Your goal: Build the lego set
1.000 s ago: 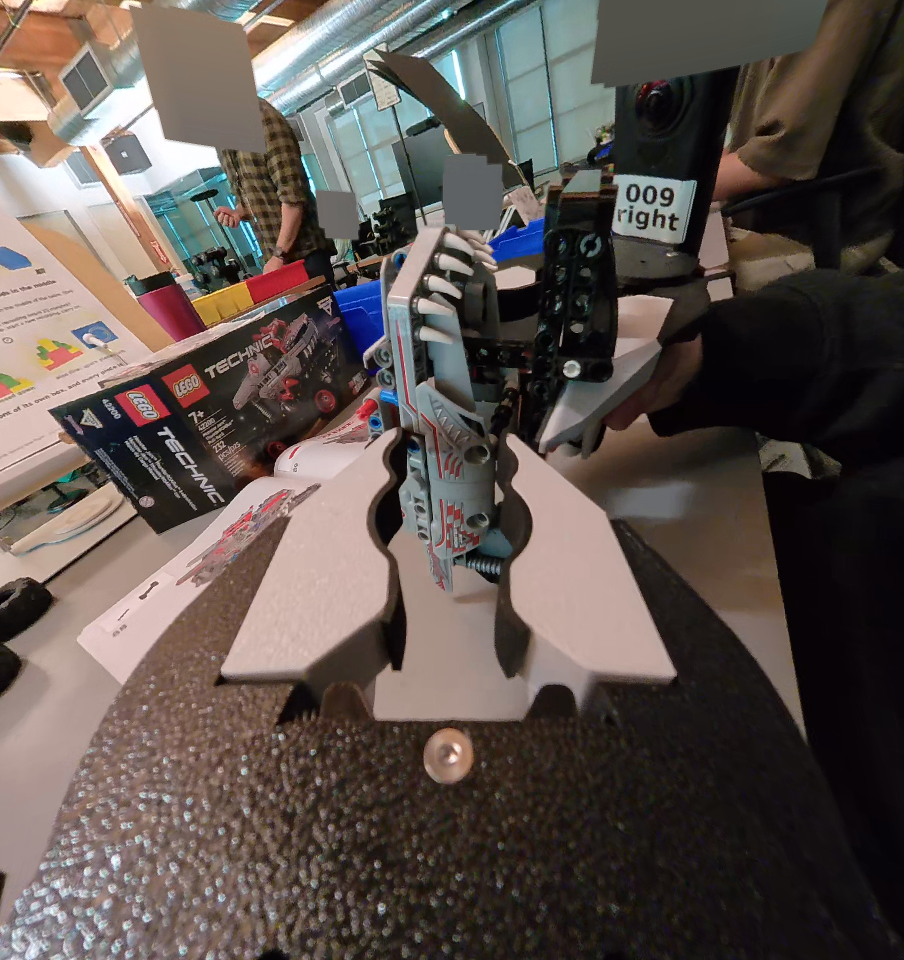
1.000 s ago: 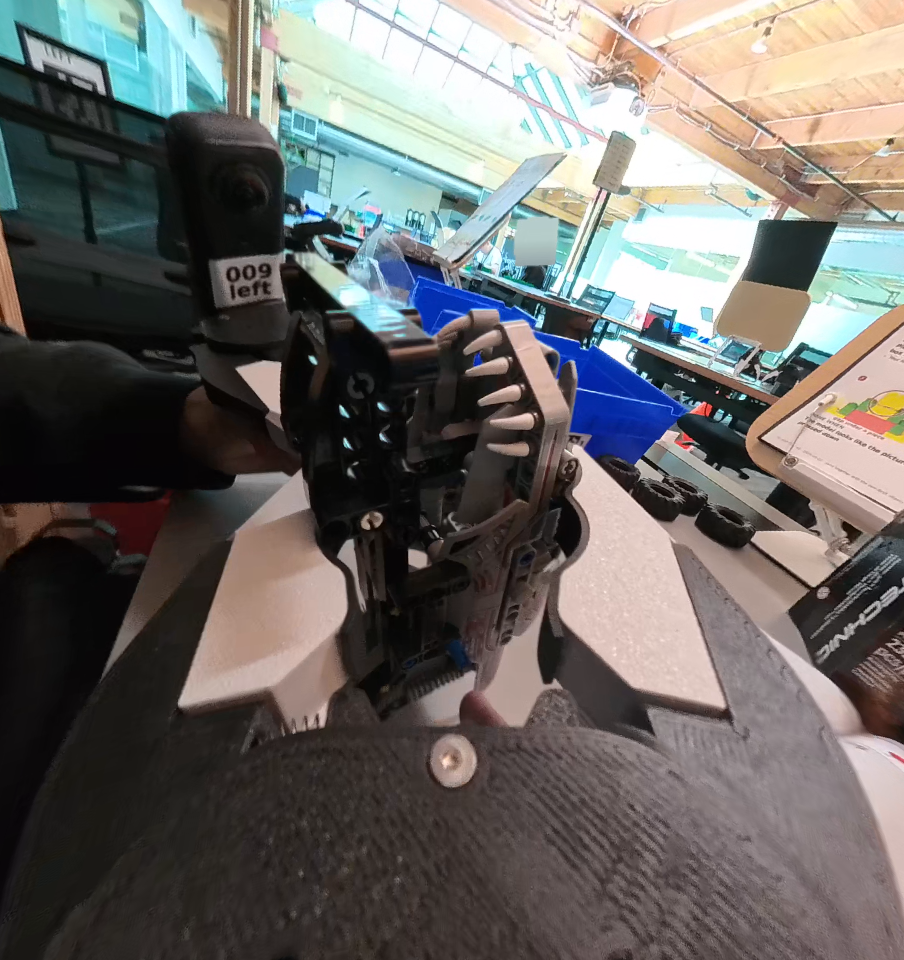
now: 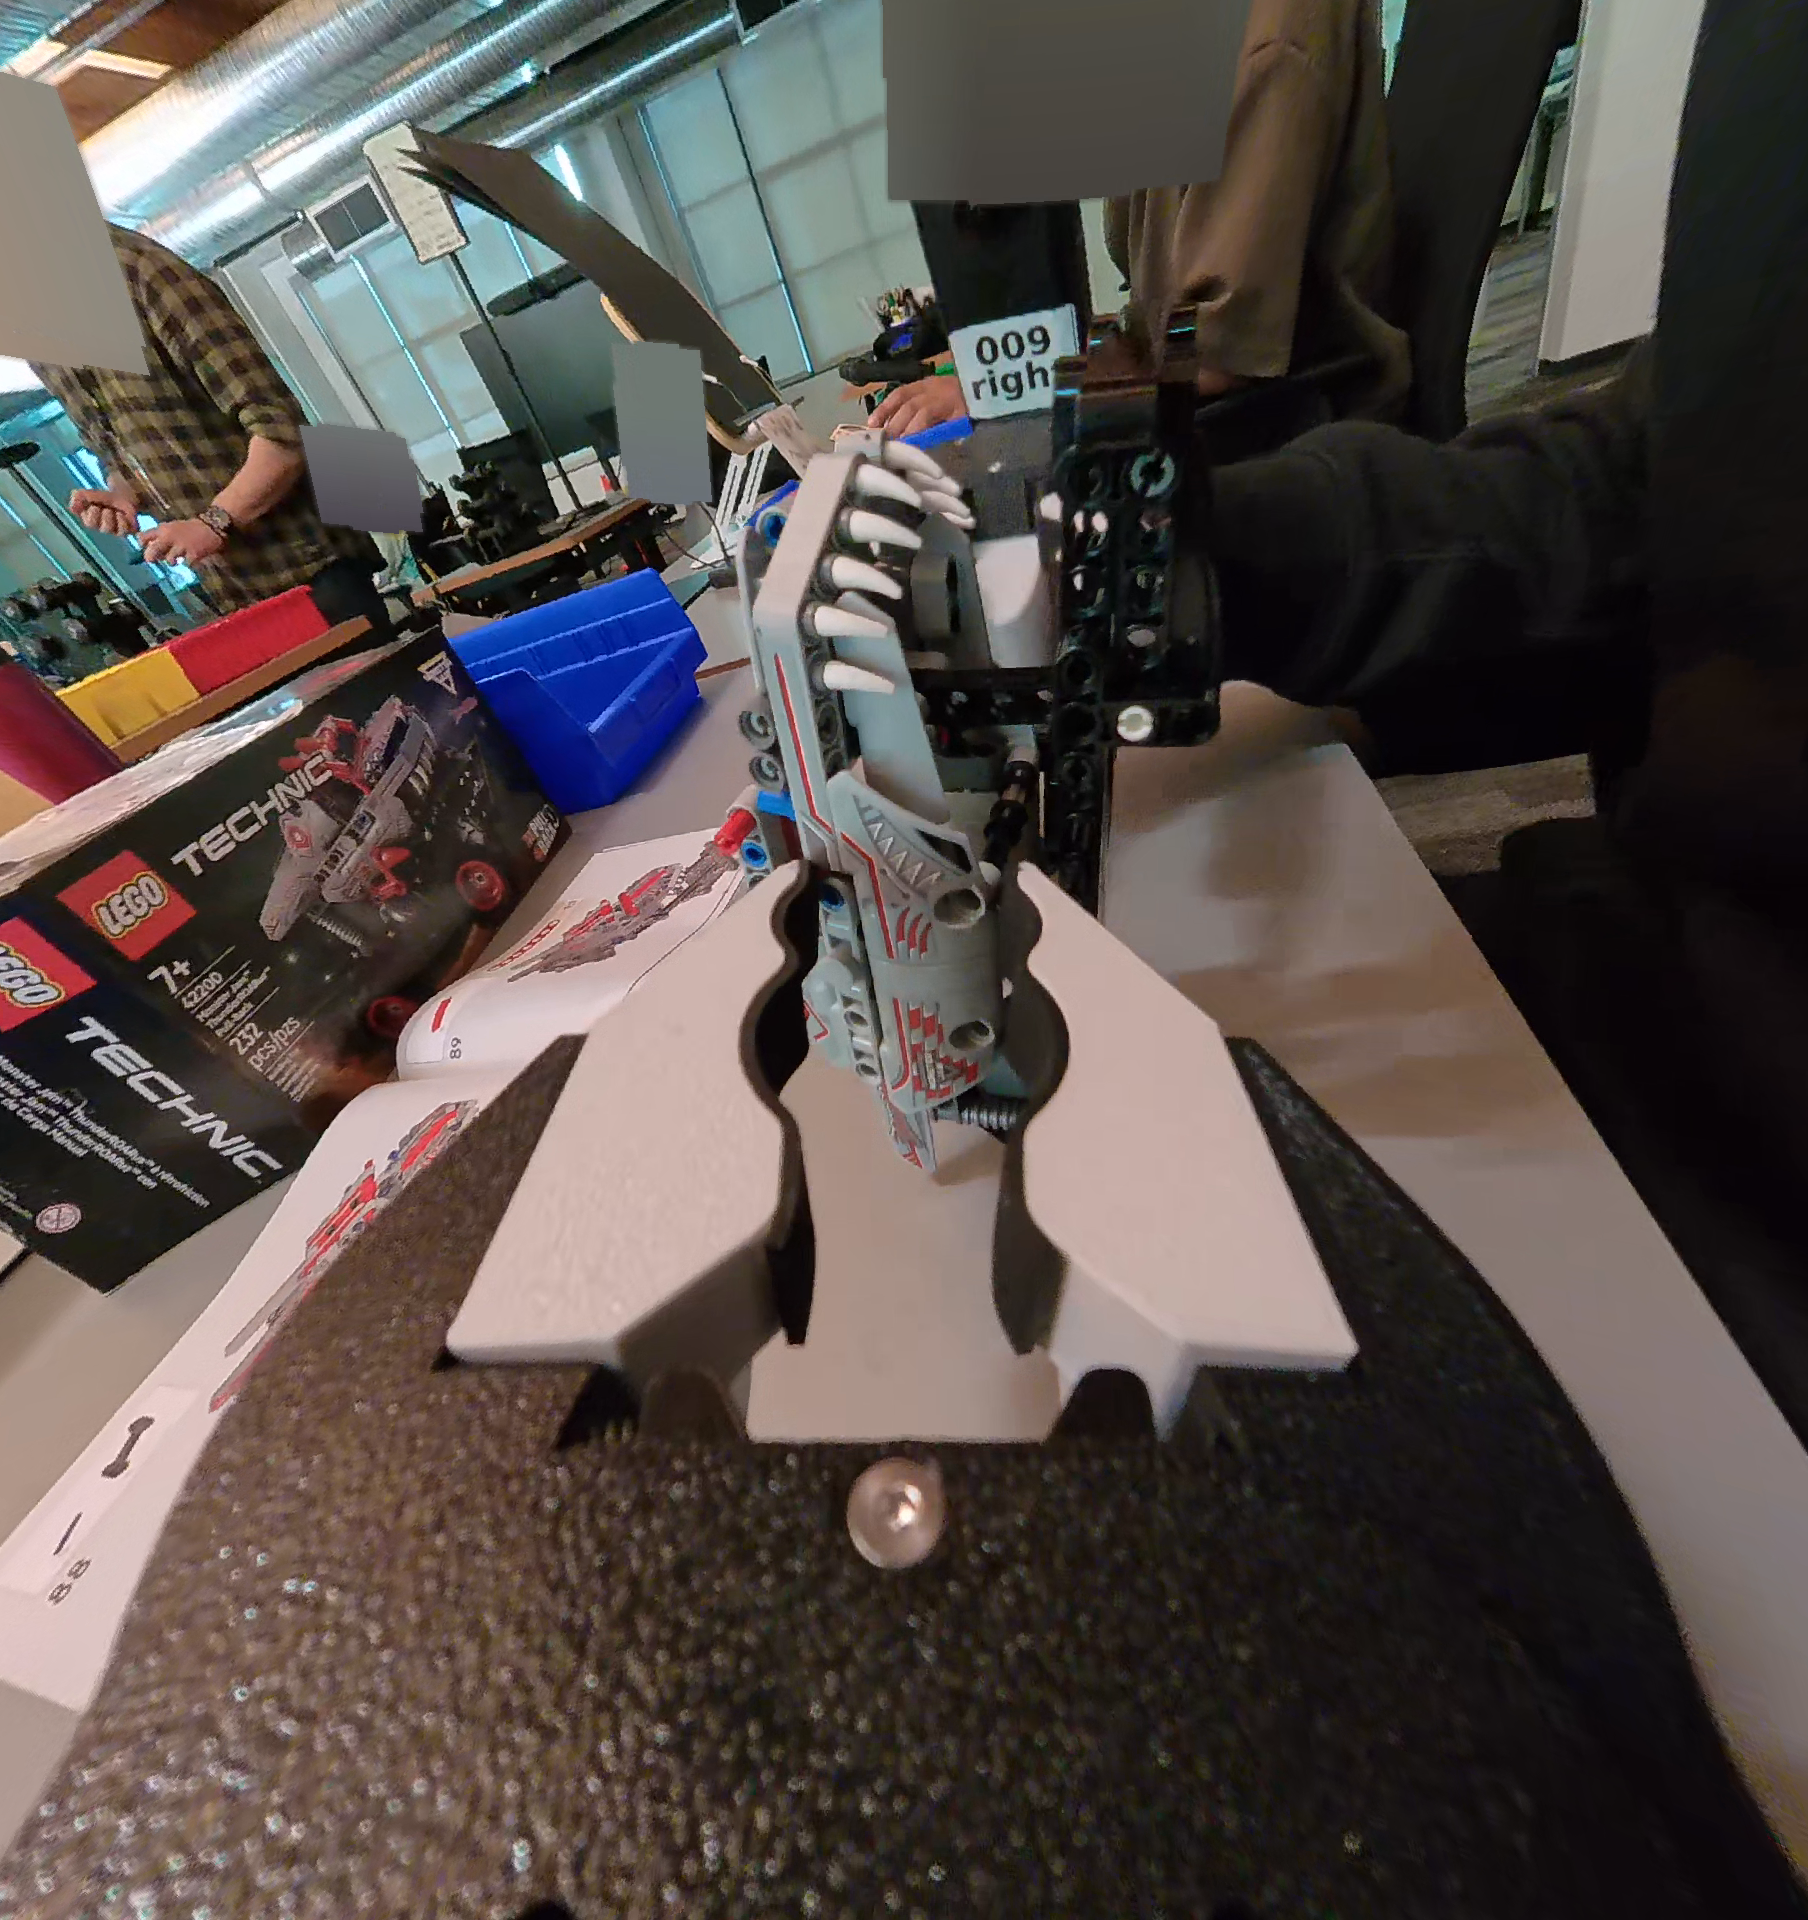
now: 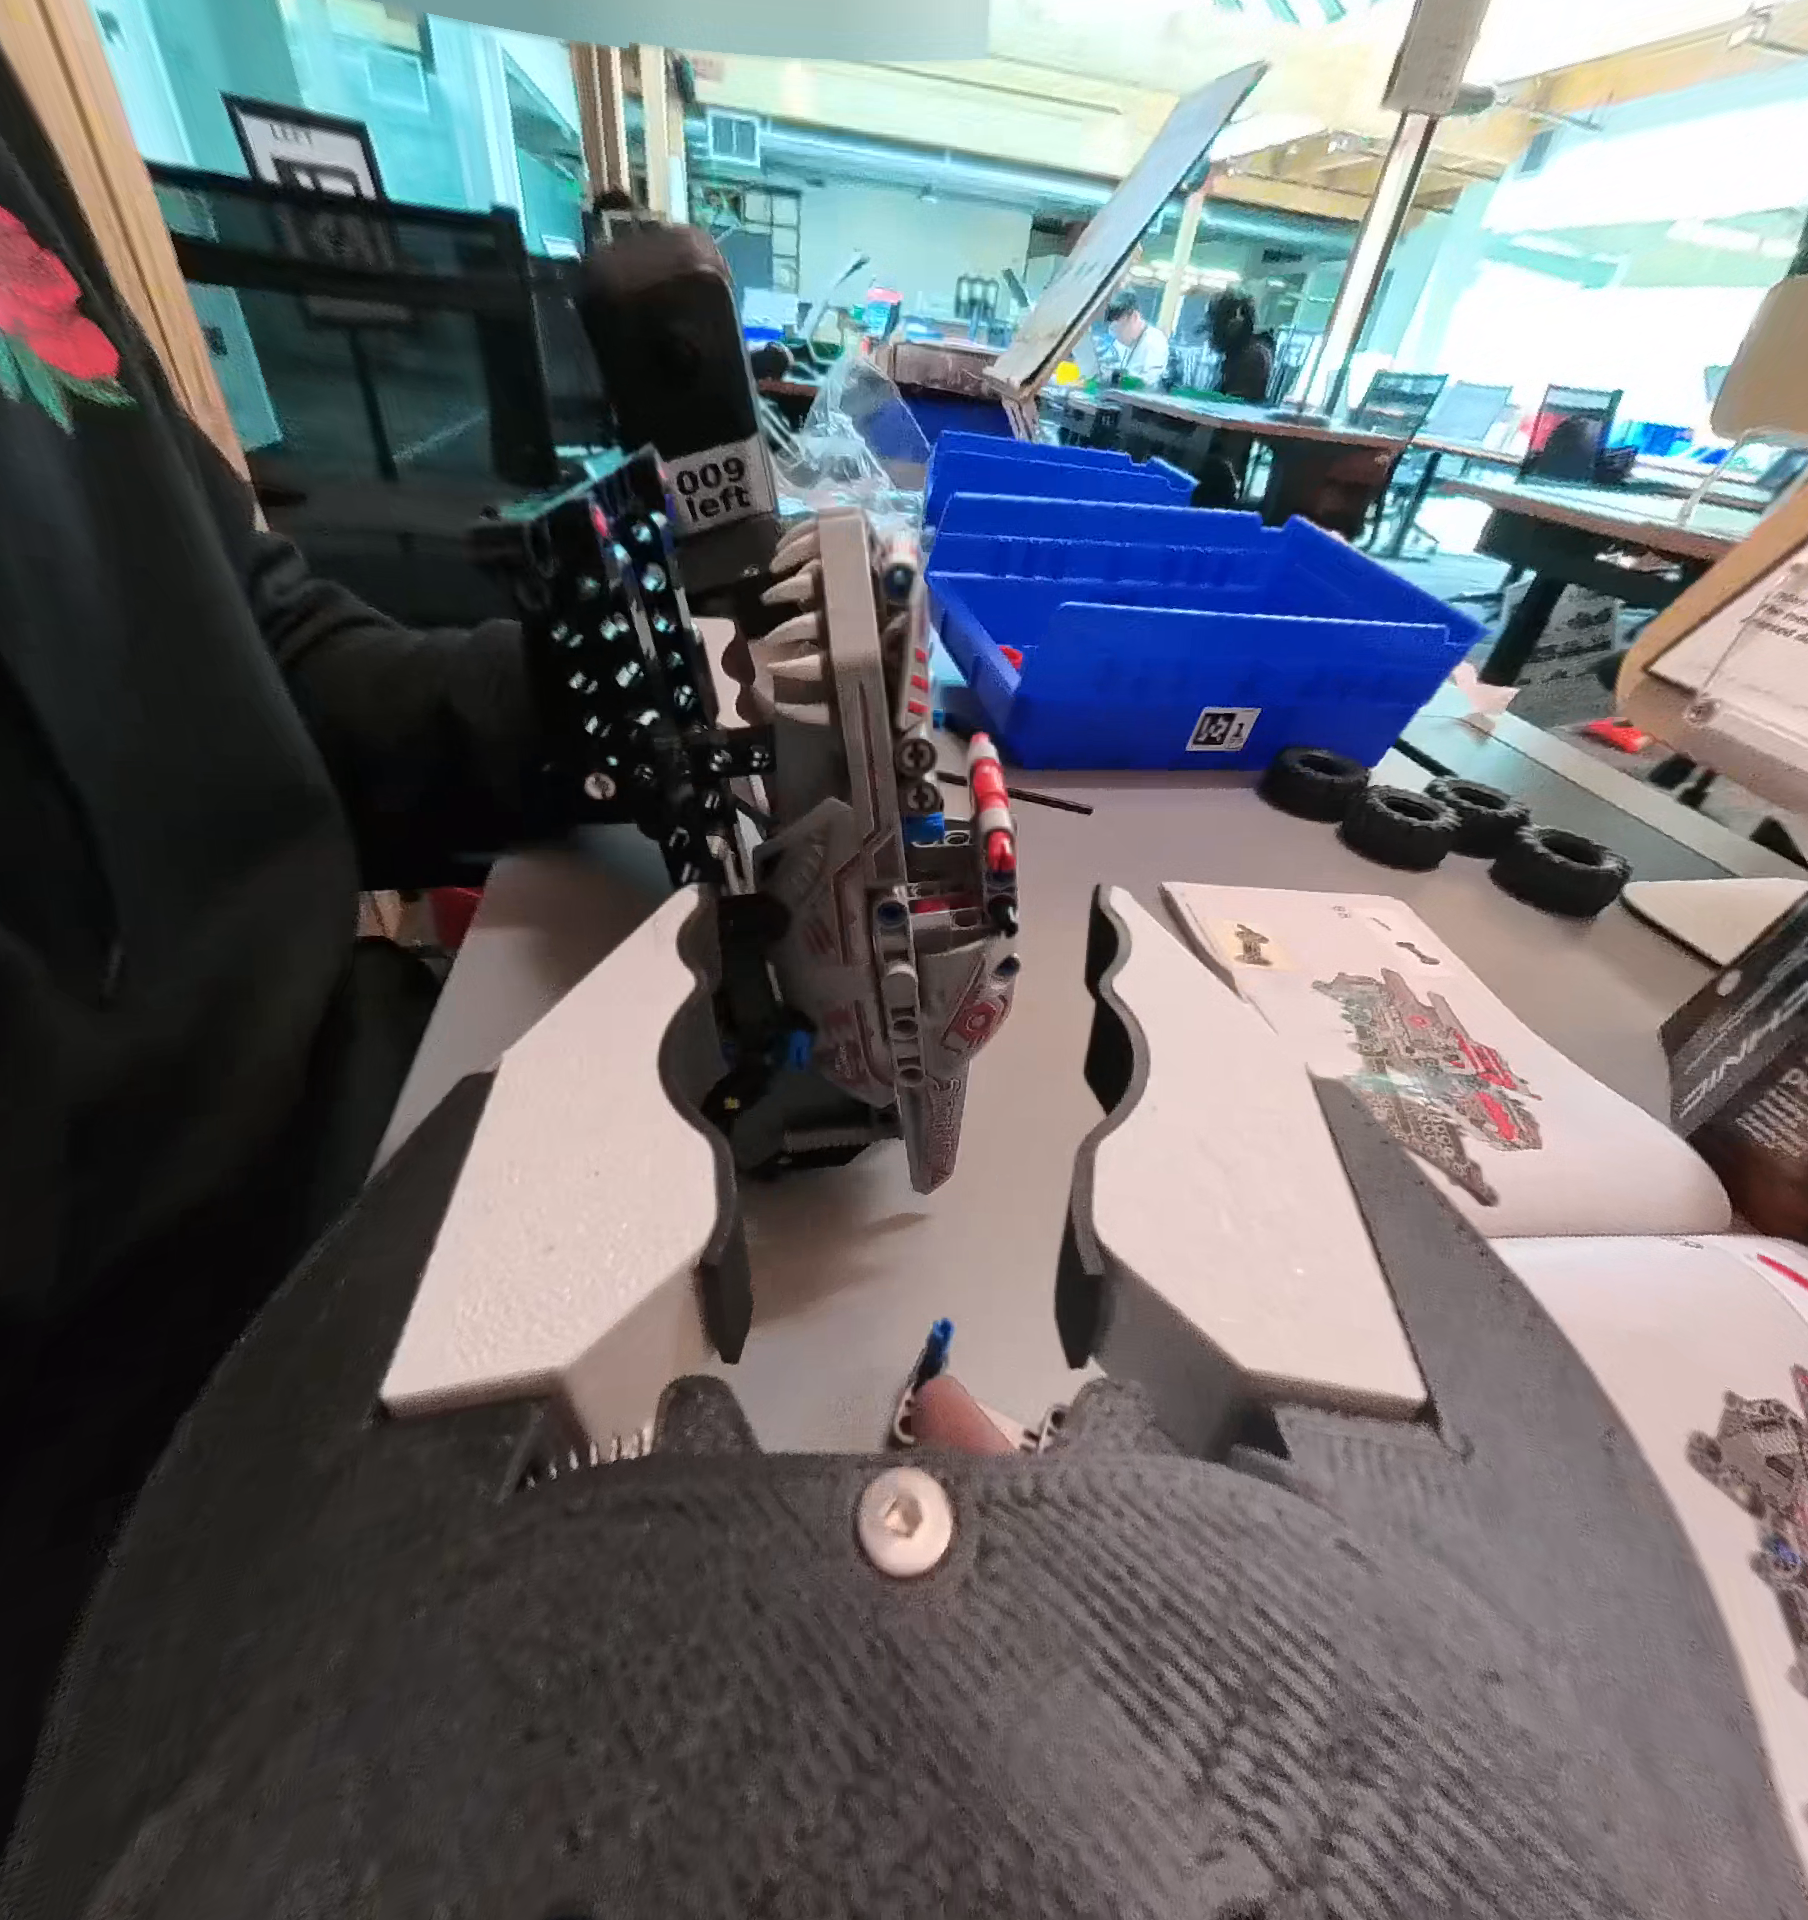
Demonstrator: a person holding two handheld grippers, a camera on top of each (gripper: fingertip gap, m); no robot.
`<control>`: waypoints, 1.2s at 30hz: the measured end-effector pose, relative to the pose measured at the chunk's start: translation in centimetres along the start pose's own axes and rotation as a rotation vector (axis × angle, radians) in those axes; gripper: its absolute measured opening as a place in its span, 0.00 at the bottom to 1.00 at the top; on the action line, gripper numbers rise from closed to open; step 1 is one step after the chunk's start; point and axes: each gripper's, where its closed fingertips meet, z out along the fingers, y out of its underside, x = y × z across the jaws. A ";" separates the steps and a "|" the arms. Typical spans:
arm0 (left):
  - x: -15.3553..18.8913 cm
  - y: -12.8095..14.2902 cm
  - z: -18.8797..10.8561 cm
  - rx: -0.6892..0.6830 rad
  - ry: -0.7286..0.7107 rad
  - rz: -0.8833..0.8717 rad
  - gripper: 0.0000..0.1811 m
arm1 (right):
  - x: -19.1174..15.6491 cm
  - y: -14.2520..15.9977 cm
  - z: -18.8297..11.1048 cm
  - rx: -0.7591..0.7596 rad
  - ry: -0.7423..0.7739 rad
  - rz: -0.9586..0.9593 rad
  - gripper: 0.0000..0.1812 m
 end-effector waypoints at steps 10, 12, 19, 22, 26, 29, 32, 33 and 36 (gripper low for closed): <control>-0.2 0.1 0.4 -0.013 -0.003 0.001 0.18 | -0.7 -0.9 2.7 -0.022 -0.114 -0.013 0.21; -0.3 0.2 0.2 -0.019 -0.007 -0.004 0.18 | -0.7 -0.8 2.9 -0.055 -0.100 -0.033 0.21; 0.1 0.0 0.2 -0.043 -0.033 -0.043 0.18 | -0.6 -0.8 2.9 -0.095 -0.038 -0.050 0.19; 0.0 0.1 0.1 -0.024 -0.028 -0.111 0.18 | -0.5 -0.7 3.0 -0.125 -0.021 -0.062 0.19; 0.2 -0.6 -0.2 0.037 0.053 -0.278 0.22 | -0.6 -0.8 3.0 -0.123 -0.019 -0.069 0.19; -1.0 -0.5 -0.3 0.004 -0.058 -0.176 0.16 | -0.2 -0.8 3.3 -0.121 0.017 -0.054 0.19; -0.5 -0.3 -0.2 -0.045 -0.047 -0.140 0.18 | -0.6 -0.8 3.5 -0.115 -0.001 -0.061 0.19; -0.2 -0.3 -0.3 -0.050 -0.024 -0.145 0.20 | -0.7 -0.9 3.4 -0.110 -0.007 -0.070 0.19; -0.7 -0.2 -0.7 -0.055 -0.066 -0.118 0.19 | -0.5 -0.8 3.3 -0.113 0.007 -0.069 0.19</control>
